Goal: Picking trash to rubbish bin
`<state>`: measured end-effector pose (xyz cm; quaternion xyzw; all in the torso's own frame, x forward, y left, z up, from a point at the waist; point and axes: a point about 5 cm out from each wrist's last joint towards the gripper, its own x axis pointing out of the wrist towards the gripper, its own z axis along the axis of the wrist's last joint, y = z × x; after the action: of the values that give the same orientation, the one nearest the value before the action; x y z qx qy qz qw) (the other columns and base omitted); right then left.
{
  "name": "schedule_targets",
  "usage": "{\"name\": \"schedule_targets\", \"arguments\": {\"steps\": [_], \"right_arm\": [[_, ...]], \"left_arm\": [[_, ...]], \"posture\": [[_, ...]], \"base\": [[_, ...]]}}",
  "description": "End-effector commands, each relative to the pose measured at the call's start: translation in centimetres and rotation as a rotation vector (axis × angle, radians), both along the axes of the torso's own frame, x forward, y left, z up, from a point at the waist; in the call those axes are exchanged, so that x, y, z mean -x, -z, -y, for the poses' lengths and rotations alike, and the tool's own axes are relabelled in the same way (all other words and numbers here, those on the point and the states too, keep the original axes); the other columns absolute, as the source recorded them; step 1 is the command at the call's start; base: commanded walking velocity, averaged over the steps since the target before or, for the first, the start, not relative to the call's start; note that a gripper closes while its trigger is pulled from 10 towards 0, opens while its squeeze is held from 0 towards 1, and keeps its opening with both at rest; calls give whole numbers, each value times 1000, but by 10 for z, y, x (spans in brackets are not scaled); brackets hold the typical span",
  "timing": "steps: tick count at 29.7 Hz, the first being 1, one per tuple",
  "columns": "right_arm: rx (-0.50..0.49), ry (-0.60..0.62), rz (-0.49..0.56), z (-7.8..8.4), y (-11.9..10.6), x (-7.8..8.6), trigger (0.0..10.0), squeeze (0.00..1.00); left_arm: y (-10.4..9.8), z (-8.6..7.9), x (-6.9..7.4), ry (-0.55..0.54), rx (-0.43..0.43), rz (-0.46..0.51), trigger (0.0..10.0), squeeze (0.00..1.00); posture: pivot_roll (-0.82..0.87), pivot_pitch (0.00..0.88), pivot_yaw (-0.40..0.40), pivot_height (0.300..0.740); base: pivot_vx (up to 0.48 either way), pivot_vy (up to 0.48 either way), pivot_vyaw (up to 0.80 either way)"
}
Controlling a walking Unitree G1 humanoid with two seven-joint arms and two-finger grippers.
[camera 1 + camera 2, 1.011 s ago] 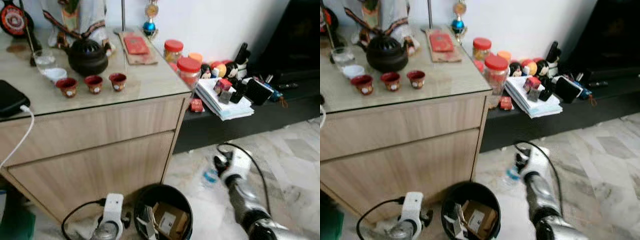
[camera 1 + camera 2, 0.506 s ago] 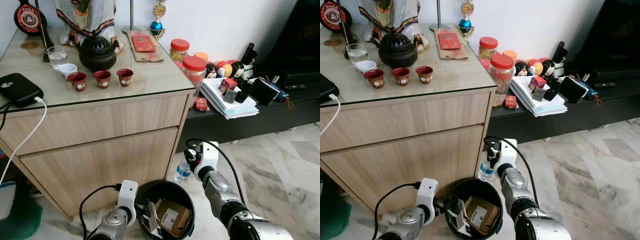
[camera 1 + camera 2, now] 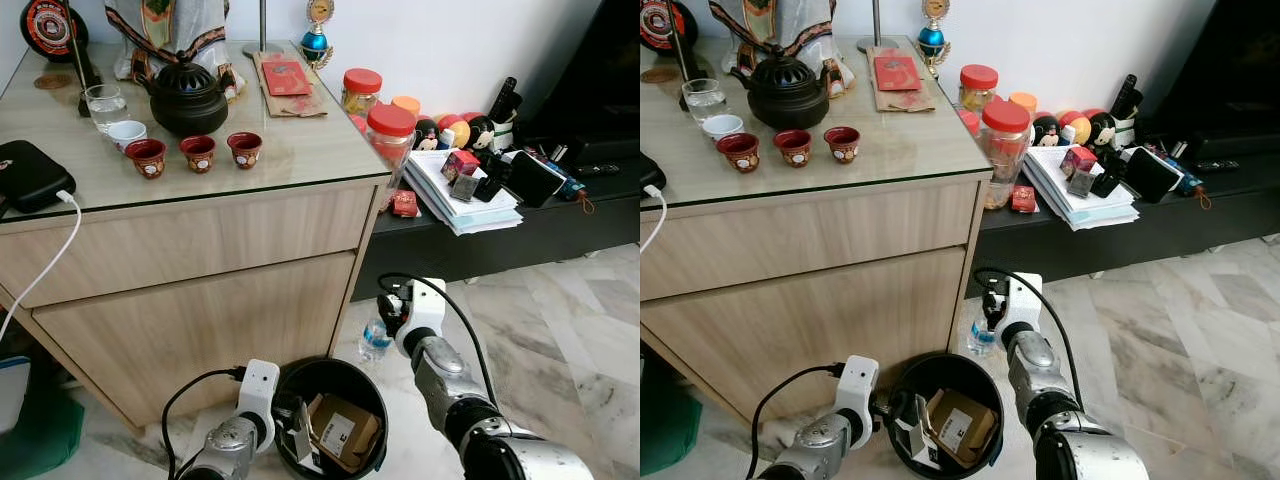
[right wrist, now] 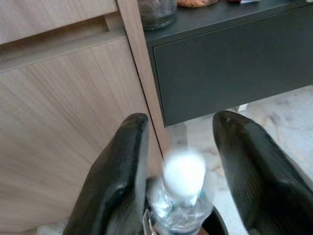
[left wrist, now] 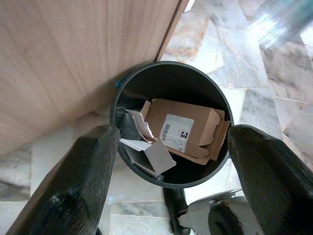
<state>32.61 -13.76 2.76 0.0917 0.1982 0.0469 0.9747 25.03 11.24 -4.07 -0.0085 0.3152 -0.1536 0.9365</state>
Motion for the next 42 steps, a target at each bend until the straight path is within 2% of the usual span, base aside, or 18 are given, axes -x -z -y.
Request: {"name": "schedule_targets", "arguments": {"steps": [1, 7, 8, 10, 12, 15, 16, 18, 20, 21, 25, 27, 30, 32, 33, 37, 40, 42], "right_arm": [[-1, 26, 8, 7, -2, -1, 10000, 1000], [4, 37, 8, 10, -2, -2, 10000, 1000], [5, 39, 9, 11, -3, -2, 10000, 702], [12, 55, 15, 16, -4, -3, 10000, 0], [12, 56, 16, 17, -4, -3, 10000, 0], [63, 77, 10, 43, 0, 3, 10000, 0], [63, 77, 10, 43, 0, 3, 10000, 0], [127, 82, -14, 65, 7, 13, 10000, 0], [140, 84, -27, 71, 10, 17, 10000, 0], [169, 106, -60, 85, 17, 28, 10000, 0], [196, 188, -129, 111, 33, 53, 10000, 0], [201, 250, -200, 125, 47, 75, 10000, 0], [197, 299, -260, 133, 58, 93, 10000, 0], [190, 379, -350, 142, 73, 120, 10000, 0], [190, 379, -350, 142, 73, 120, 10000, 0], [181, 424, -408, 144, 83, 139, 10000, 0], [177, 451, -465, 143, 93, 159, 10000, 0], [176, 467, -474, 143, 95, 162, 10000, 0]], "left_arm": [[3, 3, 4, 22, 4, -17, 10000, 0], [2, 4, 2, 28, 4, -14, 10000, 0], [2, 4, 3, 28, 3, -15, 10000, 0], [2, 3, 3, 25, -2, -18, 10000, 0], [2, 3, 3, 24, -3, -18, 10000, 0], [10, -10, 10, -41, -83, -43, 10000, 0], [10, -10, 10, -41, -83, -43, 10000, 0], [16, -25, 18, -126, -142, -66, 10000, 0], [18, -29, 21, -158, -151, -76, 10000, 0], [21, -39, 27, -220, -173, -92, 10000, 0], [28, -53, 38, -299, -197, -134, 10000, 0], [33, -60, 48, -313, -232, -168, 10000, 0], [36, -64, 54, -325, -245, -189, 10000, 0], [39, -67, 59, -337, -258, -208, 10000, 0], [39, -67, 59, -337, -258, -208, 10000, 0], [39, -68, 61, -357, -258, -217, 10000, 0], [40, -65, 61, -365, -261, -217, 10000, 0], [40, -63, 61, -361, -263, -218, 10000, 0]], "posture": [[-59, 30, -147, 740], [-59, 25, -141, 740], [-60, 22, -140, 740], [-60, 19, -137, 740], [-60, 19, -137, 740], [-66, 10, -130, 740], [-66, 10, -130, 740], [-83, 0, -125, 740], [-89, 0, -125, 740], [-96, 0, -121, 740], [-104, 0, -109, 740], [-109, 0, -102, 740], [-112, 0, -98, 740], [-120, 0, -100, 740], [-120, 0, -100, 740], [-122, 0, -102, 740], [-120, 10, -107, 740], [-120, 10, -107, 740]], "base": [[0, 0, 0], [0, 0, 0], [0, 0, 0], [0, 0, 0], [0, 0, 0], [0, 0, 0], [0, 0, 0], [0, 0, 0], [0, 0, 0], [0, 0, 0], [0, 0, 0], [0, 0, 0], [0, 0, 0], [0, 0, 0], [0, 0, 0], [0, 0, 0], [0, 0, 0], [0, 0, 0]]}}
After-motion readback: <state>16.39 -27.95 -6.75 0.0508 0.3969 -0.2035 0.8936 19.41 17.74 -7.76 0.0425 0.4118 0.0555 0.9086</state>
